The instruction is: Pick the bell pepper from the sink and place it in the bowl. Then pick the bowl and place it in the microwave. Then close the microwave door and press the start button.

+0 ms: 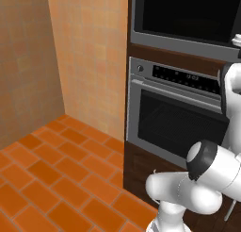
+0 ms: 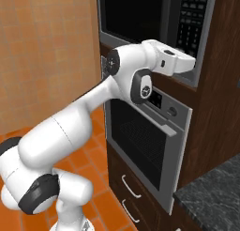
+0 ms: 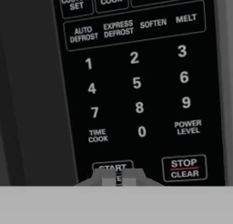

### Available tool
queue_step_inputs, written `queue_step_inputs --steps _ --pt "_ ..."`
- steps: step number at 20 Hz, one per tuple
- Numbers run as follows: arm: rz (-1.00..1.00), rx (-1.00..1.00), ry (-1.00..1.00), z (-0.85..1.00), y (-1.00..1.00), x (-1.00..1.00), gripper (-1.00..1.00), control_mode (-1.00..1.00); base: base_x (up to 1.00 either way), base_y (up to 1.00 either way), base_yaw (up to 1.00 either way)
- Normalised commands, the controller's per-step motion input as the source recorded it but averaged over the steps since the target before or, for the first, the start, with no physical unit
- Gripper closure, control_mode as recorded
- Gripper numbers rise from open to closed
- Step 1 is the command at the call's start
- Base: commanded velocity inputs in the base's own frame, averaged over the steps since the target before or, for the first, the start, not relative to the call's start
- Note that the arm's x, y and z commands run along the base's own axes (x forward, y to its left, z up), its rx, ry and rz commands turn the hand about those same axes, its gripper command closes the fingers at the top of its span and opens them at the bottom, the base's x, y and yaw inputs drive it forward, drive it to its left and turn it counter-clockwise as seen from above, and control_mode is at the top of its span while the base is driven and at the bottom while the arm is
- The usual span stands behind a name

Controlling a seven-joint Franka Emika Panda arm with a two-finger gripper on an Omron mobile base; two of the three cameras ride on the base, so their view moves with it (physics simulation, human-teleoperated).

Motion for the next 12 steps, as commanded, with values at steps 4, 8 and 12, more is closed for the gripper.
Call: queue_step_inputs --steps 4,8,12 --pt "0.23 0.14 0.0 -0.15 -0.04 0.55 1.0 -1.0 0.0 0.0 0.0" --pt "0.25 0.14 0.0 -0.12 0.0 0.65 1.0 -1.0 0.0 0.0 0.0" --pt "0.21 0.14 0.0 -0.15 0.0 0.78 1.0 -1.0 0.0 0.0 0.0"
